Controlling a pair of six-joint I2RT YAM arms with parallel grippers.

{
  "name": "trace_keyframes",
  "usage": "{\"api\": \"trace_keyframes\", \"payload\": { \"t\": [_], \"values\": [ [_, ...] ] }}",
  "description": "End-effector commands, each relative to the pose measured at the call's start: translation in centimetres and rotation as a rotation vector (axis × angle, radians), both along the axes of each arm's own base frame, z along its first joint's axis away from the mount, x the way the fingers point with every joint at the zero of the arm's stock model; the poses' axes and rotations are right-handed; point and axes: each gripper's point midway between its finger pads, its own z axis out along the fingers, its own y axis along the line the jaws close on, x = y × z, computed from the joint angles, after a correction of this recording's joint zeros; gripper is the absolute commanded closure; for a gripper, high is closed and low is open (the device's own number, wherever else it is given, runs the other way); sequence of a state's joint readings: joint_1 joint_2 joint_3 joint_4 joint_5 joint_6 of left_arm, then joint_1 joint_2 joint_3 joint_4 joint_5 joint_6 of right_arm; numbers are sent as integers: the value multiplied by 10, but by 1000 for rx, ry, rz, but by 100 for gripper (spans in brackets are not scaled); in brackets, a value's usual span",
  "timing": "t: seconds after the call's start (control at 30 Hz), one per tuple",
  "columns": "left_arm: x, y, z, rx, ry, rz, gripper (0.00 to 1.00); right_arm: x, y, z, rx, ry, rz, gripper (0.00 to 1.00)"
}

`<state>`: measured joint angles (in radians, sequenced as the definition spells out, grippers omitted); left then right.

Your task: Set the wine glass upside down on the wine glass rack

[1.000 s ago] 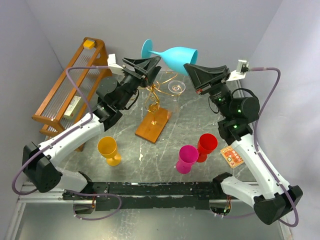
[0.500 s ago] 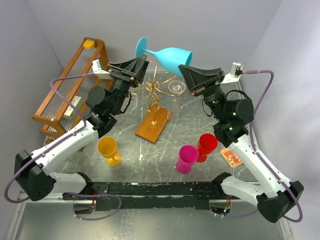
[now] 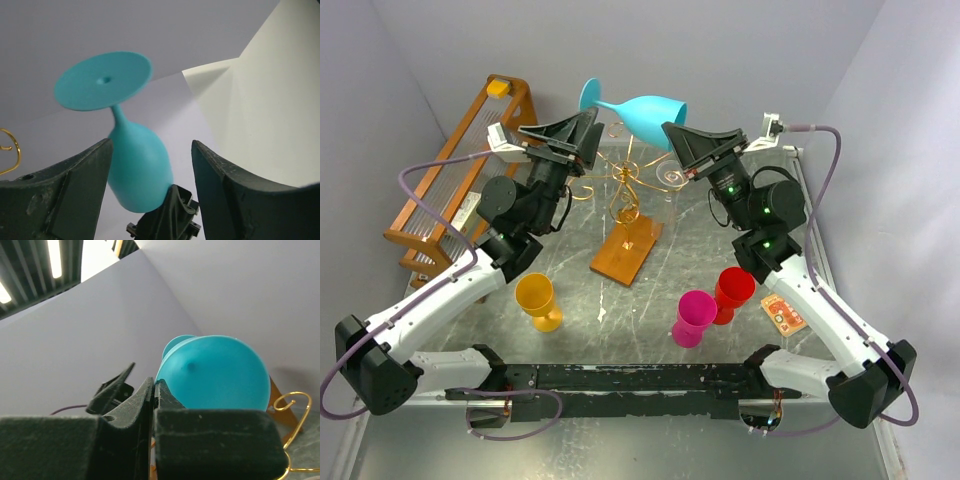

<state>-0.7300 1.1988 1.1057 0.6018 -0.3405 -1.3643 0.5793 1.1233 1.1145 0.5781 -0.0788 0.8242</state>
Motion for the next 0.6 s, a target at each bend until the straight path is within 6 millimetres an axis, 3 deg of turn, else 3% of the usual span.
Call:
{"api": "trace_keyframes", "payload": {
  "t": [0.0, 0.37, 0.57],
  "values": [
    [5, 3, 3, 17, 18, 34, 28, -23, -5, 27, 76, -76, 45, 100],
    [6, 8, 12, 15, -35, 72, 36, -36, 14, 13, 26, -73, 104, 100],
    [5, 18, 16, -6, -57, 95, 47, -51, 20, 11, 10, -84, 160, 100]
  ]
}}
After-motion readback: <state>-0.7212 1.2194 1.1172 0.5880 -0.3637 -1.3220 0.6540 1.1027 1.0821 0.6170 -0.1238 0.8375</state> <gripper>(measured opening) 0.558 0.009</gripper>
